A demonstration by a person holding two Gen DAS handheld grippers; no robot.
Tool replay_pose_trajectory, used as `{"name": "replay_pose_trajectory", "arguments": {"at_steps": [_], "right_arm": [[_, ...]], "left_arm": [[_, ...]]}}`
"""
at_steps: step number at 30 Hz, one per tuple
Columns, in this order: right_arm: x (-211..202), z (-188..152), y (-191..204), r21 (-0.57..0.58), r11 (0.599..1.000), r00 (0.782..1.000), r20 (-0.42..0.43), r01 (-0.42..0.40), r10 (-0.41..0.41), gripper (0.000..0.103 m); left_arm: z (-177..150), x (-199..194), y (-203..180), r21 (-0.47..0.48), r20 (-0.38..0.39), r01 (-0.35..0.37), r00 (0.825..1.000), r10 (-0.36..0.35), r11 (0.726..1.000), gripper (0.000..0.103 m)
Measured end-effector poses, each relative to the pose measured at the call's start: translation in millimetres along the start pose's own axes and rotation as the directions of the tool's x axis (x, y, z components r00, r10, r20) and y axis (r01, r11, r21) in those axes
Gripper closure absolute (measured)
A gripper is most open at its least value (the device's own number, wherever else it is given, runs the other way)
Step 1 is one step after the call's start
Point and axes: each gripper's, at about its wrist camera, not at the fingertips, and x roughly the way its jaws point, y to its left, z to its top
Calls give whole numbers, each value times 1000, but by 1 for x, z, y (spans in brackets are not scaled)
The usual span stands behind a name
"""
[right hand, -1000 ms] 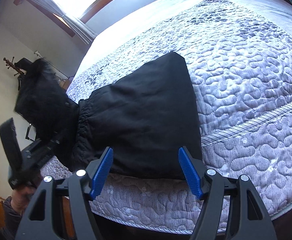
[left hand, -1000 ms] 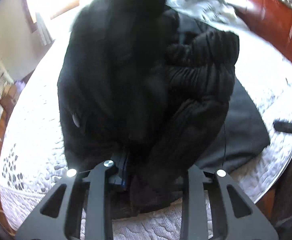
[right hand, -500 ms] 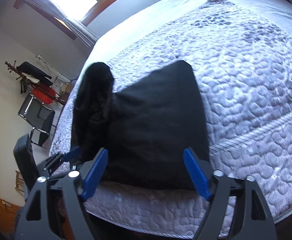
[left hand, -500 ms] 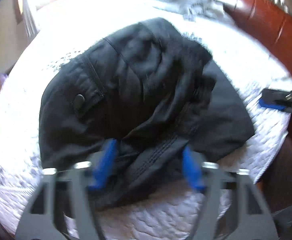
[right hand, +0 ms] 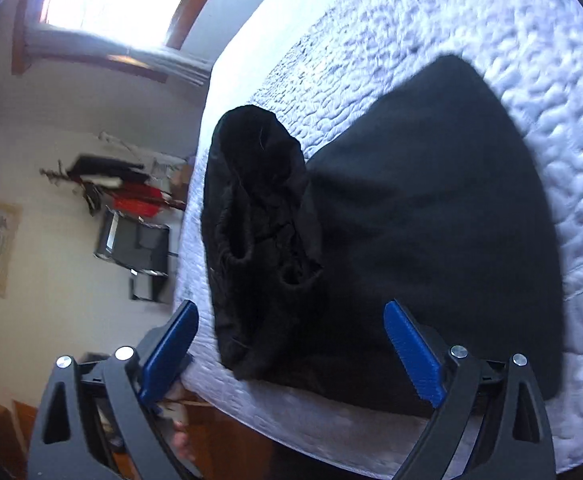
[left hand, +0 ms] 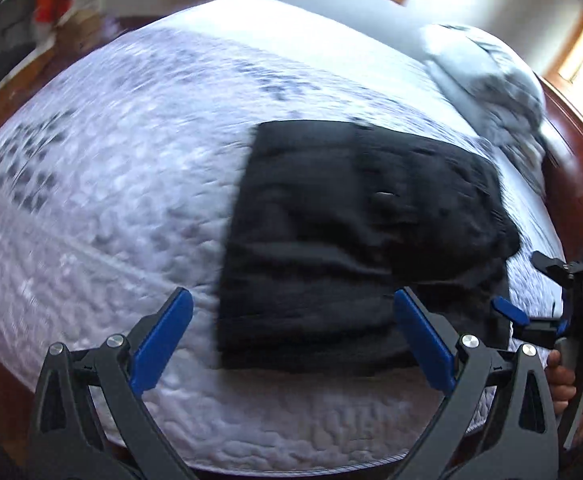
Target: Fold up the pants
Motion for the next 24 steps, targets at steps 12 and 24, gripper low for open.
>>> {"name": "replay_pose_trajectory", "arguments": {"at_steps": [12, 24], "right_arm": [[59, 16, 20, 48, 999, 1000, 2, 8, -9, 7], [73, 14, 41, -42, 999, 999, 33, 19, -18, 69]], "left_arm": [[-24, 2, 50, -188, -54, -22, 998, 12, 982, 3], [-31, 6, 61, -214, -89, -35, 996, 16, 976, 3]]}}
